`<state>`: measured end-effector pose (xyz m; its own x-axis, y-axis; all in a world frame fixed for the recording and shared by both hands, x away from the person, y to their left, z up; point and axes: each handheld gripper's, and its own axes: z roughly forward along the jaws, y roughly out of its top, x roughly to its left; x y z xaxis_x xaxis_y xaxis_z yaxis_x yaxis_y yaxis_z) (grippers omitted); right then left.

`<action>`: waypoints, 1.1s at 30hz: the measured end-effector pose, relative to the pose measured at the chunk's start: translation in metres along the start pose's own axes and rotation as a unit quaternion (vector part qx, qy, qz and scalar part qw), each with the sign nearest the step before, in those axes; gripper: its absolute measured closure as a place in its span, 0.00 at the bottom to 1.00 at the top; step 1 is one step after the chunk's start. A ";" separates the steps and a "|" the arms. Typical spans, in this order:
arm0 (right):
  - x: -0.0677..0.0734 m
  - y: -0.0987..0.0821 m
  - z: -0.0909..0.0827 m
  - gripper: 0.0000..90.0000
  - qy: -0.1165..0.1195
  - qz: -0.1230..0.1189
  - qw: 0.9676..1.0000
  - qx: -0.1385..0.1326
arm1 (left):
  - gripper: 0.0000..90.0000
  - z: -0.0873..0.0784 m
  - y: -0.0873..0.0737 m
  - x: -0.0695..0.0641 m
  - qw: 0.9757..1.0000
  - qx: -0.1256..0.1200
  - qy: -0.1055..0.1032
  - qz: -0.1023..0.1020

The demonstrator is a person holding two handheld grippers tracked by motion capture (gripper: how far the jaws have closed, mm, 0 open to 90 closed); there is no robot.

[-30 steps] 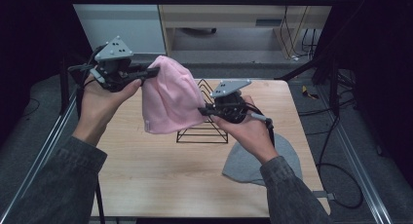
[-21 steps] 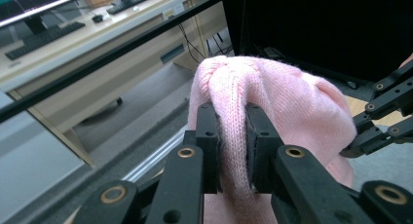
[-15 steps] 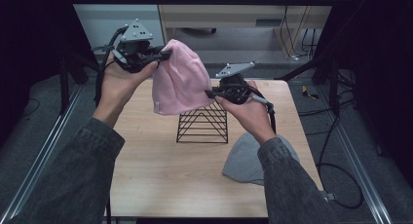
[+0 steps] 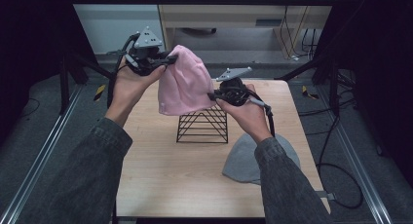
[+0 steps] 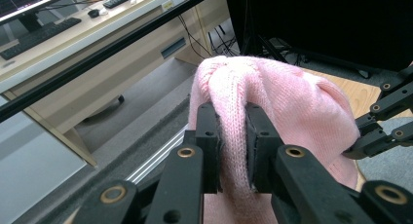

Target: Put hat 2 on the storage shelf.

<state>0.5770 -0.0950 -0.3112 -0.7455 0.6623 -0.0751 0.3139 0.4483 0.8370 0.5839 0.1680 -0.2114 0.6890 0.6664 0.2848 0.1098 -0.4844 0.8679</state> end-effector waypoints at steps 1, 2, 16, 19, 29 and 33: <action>-0.001 -0.001 0.001 0.91 0.000 0.000 1.000 0.000 | 0.87 0.001 -0.001 0.000 1.000 -0.001 -0.001 -0.001; -0.001 -0.002 0.002 0.91 0.000 0.001 1.000 0.002 | 0.87 0.002 -0.002 0.000 1.000 0.000 -0.002 -0.003; -0.002 -0.023 0.004 0.91 -0.008 -0.009 1.000 0.024 | 0.87 0.013 -0.016 -0.014 1.000 0.010 -0.020 -0.003; -0.004 -0.027 0.003 0.91 -0.015 -0.009 1.000 0.024 | 0.87 0.013 -0.017 -0.017 1.000 0.008 -0.026 -0.004; -0.011 -0.039 -0.002 0.91 -0.027 -0.009 0.999 0.039 | 0.87 0.022 -0.020 -0.029 0.999 0.022 -0.038 0.006; -0.010 -0.047 -0.001 0.91 -0.027 -0.010 0.999 0.043 | 0.87 0.027 -0.027 -0.032 0.999 0.024 -0.044 0.002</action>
<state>0.5693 -0.1230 -0.3496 -0.7193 0.6838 -0.1226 0.3507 0.5097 0.7856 0.5778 0.1443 -0.2552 0.7496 0.6128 0.2501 0.1392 -0.5154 0.8456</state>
